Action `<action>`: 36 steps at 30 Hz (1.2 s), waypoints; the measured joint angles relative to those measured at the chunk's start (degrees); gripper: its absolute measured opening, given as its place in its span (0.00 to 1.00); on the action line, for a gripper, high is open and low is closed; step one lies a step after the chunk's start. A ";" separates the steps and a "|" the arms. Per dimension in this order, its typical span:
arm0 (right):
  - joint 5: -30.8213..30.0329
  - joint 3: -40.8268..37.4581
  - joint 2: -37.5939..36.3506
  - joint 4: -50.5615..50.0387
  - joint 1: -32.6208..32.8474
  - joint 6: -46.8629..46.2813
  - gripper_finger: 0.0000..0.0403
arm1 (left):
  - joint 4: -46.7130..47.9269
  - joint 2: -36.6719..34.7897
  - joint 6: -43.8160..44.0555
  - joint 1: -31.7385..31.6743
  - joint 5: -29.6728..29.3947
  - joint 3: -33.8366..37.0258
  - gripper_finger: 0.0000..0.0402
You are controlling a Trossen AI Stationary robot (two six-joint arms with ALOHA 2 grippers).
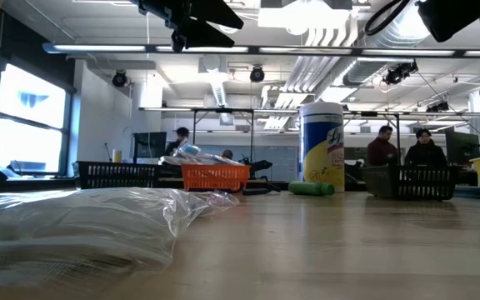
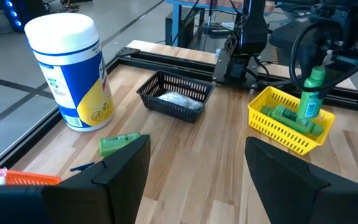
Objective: Pick & Place Travel size toiletries
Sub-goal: Put the green shampoo bottle into the yellow bin
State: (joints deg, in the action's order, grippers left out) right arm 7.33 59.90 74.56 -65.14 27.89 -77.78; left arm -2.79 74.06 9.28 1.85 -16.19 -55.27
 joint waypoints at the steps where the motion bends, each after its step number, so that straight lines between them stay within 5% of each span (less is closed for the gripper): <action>1: -0.15 0.00 0.12 0.01 -0.02 0.00 0.26 | 0.02 0.00 0.00 0.00 0.00 0.00 0.63; 25: 2.82 -0.07 7.16 4.72 0.36 4.14 0.27 | 0.37 0.02 0.00 0.00 0.00 0.00 0.63; 36: 0.78 -0.04 7.18 2.41 0.40 4.29 0.52 | 0.38 0.02 0.00 0.00 0.00 0.00 0.63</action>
State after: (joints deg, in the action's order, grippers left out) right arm 8.11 59.86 81.73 -62.74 28.29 -73.48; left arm -2.40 74.08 9.28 1.85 -16.19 -55.27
